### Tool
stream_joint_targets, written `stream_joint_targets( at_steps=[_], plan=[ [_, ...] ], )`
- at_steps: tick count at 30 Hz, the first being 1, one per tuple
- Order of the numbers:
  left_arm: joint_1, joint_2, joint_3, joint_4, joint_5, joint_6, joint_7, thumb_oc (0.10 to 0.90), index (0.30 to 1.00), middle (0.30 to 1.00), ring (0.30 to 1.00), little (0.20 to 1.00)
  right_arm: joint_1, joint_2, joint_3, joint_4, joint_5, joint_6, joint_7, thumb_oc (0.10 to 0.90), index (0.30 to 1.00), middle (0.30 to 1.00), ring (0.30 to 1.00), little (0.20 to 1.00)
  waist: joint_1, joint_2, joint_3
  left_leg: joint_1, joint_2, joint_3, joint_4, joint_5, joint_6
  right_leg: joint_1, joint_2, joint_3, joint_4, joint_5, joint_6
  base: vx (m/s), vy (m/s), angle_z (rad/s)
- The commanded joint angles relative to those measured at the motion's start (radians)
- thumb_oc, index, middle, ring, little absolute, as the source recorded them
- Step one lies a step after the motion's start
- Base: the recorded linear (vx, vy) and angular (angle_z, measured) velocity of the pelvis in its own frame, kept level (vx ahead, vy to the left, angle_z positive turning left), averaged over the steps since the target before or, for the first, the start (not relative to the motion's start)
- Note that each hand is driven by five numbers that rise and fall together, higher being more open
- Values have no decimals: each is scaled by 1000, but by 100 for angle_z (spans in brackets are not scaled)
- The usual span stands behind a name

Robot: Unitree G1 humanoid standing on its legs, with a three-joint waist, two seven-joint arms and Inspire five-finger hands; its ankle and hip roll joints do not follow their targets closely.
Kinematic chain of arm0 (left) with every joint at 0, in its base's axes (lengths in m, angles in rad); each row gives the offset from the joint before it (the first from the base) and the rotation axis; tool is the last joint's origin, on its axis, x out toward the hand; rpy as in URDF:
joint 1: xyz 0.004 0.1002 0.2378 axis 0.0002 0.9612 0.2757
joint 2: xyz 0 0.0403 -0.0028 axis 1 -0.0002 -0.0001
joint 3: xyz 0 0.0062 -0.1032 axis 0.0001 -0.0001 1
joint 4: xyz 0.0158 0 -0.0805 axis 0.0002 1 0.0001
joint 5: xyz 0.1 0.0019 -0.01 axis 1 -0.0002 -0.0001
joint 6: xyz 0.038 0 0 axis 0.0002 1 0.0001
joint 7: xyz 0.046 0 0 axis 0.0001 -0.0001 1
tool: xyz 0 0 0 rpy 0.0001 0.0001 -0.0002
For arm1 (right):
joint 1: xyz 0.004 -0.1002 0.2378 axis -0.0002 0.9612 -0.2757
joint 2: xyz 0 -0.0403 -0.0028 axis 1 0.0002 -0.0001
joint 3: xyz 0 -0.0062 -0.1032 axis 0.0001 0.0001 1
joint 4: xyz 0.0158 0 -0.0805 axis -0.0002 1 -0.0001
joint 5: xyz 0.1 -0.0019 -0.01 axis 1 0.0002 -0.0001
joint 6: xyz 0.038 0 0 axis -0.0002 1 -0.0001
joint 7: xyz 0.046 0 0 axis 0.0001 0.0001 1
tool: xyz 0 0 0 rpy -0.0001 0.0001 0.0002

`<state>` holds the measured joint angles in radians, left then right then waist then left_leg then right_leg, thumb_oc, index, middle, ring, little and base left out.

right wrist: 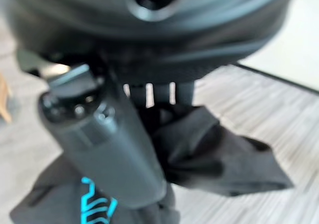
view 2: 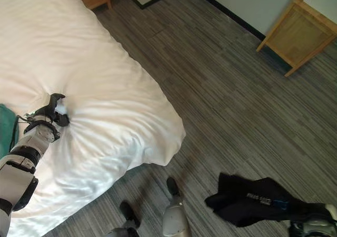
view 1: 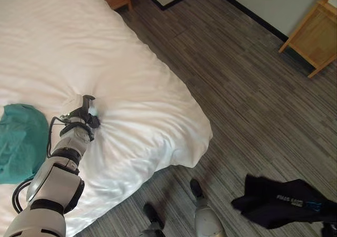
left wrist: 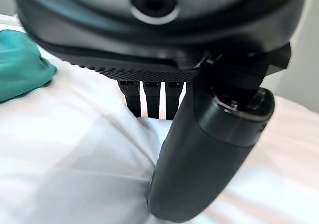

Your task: Pick up bed clothes into laundry basket.

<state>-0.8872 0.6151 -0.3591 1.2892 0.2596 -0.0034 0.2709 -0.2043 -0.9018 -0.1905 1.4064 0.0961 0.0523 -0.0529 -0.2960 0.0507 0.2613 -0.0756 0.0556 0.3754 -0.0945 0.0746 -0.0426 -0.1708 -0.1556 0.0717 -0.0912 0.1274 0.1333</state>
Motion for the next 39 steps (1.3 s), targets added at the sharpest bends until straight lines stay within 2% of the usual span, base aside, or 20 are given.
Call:
stream_joint_targets(
  at_steps=[1, 4, 5, 6, 12, 13, 15, 16, 21, 23, 24, 27, 31, 32, 35, 39],
  plan=[
    [31, 50, -48, 115, 35, 58, -49, 400, 300, 300, 300, 300, 87, -64, -18, 116, 43, 28, -20, 400, 300, 300, 300, 300, 35, -74, -36, -22, 51, -59, 7, -44, -45, 16, -136, -69, 74, -66, 123, 34, 18, -3],
    [-16, 71, -73, 51, 29, 39, -22, 400, 300, 300, 300, 300, 100, -55, -31, 152, 49, 36, -2, 400, 300, 300, 300, 300, 50, -80, -42, -19, 46, -71, 7, -47, -41, 34, -147, -94, 68, -60, 127, 19, -9, 6],
    [-58, 68, -80, -27, 5, 24, -2, 400, 300, 300, 300, 300, 99, -39, -27, 167, 57, 43, 12, 400, 300, 300, 300, 300, 60, -85, -48, -18, 45, -85, 7, -49, -40, 51, -150, -115, 62, -60, 128, 17, -38, 5],
    [-57, 69, -81, -29, 5, 25, -3, 800, 900, 900, 900, 900, 99, -38, -27, 168, 57, 43, 13, 400, 300, 300, 300, 300, 59, -86, -48, -18, 45, -86, 7, -49, -40, 52, -150, -116, 61, -60, 128, 37, -52, 10],
    [-94, 67, -46, -354, -88, -32, 39, 800, 900, 900, 900, 900, 81, -26, -2, 169, 64, 58, 60, 400, 300, 300, 300, 300, 92, -111, -76, 11, 45, -117, 7, -57, -39, 116, -140, -149, 62, -78, 128, 37, -52, 24],
    [-71, 62, -4, -444, -154, -52, 41, 800, 900, 900, 900, 900, 76, -39, -2, 157, 63, 59, 66, 400, 300, 300, 300, 300, 104, -117, -87, 22, 45, -123, 7, -59, -40, 136, -137, -154, 61, -82, 128, 44, -25, 18],
    [-49, 64, 22, -494, -183, -59, 39, 800, 900, 900, 900, 900, 73, -52, -3, 153, 60, 60, 70, 400, 300, 300, 300, 300, 108, -119, -91, 31, 44, -126, 7, -61, -41, 149, -136, -158, 59, -82, 128, 57, -4, 24],
    [12, 51, 83, -589, -277, -79, 21, 800, 900, 900, 900, 900, 63, -70, -3, 141, 45, 64, 80, 400, 300, 300, 300, 300, 126, -121, -104, 49, 40, -132, 7, -67, -41, 171, -133, -168, 57, -83, 128, 73, 5, 17],
    [85, 33, 134, -682, -361, -97, -23, 800, 900, 900, 900, 900, 49, -79, -2, 140, 31, 72, 94, 400, 300, 300, 300, 300, 140, -122, -120, 69, 35, -139, 7, -74, -40, 200, -131, -181, 52, -81, 126, 57, 7, 7],
    [111, 55, 148, -719, -292, -93, 4, 800, 900, 900, 900, 900, 64, -73, -10, 148, 29, 74, 109, 400, 300, 300, 300, 300, 150, -126, -129, 74, 34, -145, 7, -77, -40, 213, -131, -190, 48, -77, 125, 62, -2, 7],
    [113, 54, 148, -721, -290, -91, 5, 800, 900, 900, 900, 900, 66, -72, -11, 148, 29, 74, 109, 400, 300, 300, 300, 300, 149, -127, -129, 75, 33, -146, 7, -77, -40, 215, -131, -192, 47, -77, 125, 43, -2, 3],
    [113, 115, 133, -695, -120, -61, 58, 800, 900, 900, 900, 900, 98, -61, -24, 158, 24, 68, 116, 400, 300, 300, 300, 300, 155, -136, -138, 75, 35, -147, 7, -79, -40, 220, -132, -203, 47, -73, 126, 33, -12, 7],
    [113, 168, 108, -631, 5, -36, 75, 800, 900, 900, 900, 900, 126, -62, -26, 171, 6, 60, 126, 400, 300, 300, 300, 300, 158, -144, -147, 76, 35, -148, 7, -83, -39, 221, -134, -209, 47, -68, 128, 41, -3, 10],
    [106, 173, 72, -582, 30, 7, 132, 800, 900, 900, 900, 900, -12, 65, 129, 86, 36, 32, 47, 400, 300, 300, 300, 300, 192, -143, -155, 76, 36, -151, 7, -84, -39, 220, -140, -219, 49, -63, 127, 48, -2, 1],
    [54, 200, 42, -531, 60, 20, 124, 800, 900, 900, 900, 900, -39, 63, 148, 114, 40, 37, 79, 400, 300, 300, 300, 300, 200, -142, -164, 70, 34, -156, 7, -87, -39, 217, -142, -225, 48, -64, 128, 46, 4, -9],
    [-42, 223, -12, -404, 101, 47, 93, 800, 900, 900, 900, 900, 6, 111, 147, 117, -1, 27, 49, 400, 300, 300, 300, 300, 187, -135, -173, 68, 30, -167, 7, -90, -33, 215, -142, -230, 51, -63, 128, 34, 11, 15]
  ],
)
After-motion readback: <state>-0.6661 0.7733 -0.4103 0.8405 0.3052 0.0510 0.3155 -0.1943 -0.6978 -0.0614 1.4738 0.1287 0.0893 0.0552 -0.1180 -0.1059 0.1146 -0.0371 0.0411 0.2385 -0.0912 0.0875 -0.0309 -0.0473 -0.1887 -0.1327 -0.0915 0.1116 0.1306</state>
